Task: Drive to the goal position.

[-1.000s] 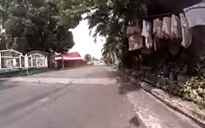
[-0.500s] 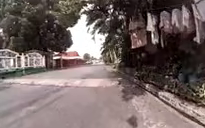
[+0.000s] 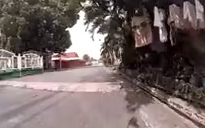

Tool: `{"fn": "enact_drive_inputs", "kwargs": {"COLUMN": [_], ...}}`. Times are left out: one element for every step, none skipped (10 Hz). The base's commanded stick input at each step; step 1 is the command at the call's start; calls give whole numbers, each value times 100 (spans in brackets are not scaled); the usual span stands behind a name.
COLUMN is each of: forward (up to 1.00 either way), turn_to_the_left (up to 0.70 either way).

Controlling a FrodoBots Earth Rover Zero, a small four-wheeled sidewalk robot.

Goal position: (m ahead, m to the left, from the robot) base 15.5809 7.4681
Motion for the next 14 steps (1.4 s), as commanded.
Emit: {"fn": "enact_drive_inputs", "kwargs": {"forward": [70,70,70,70,70,70,70,70,70,70,70,70,70,70], "turn_to_the_left": [0,0,0,0,0,0,0,0,0,0,0,0,0,0]}}
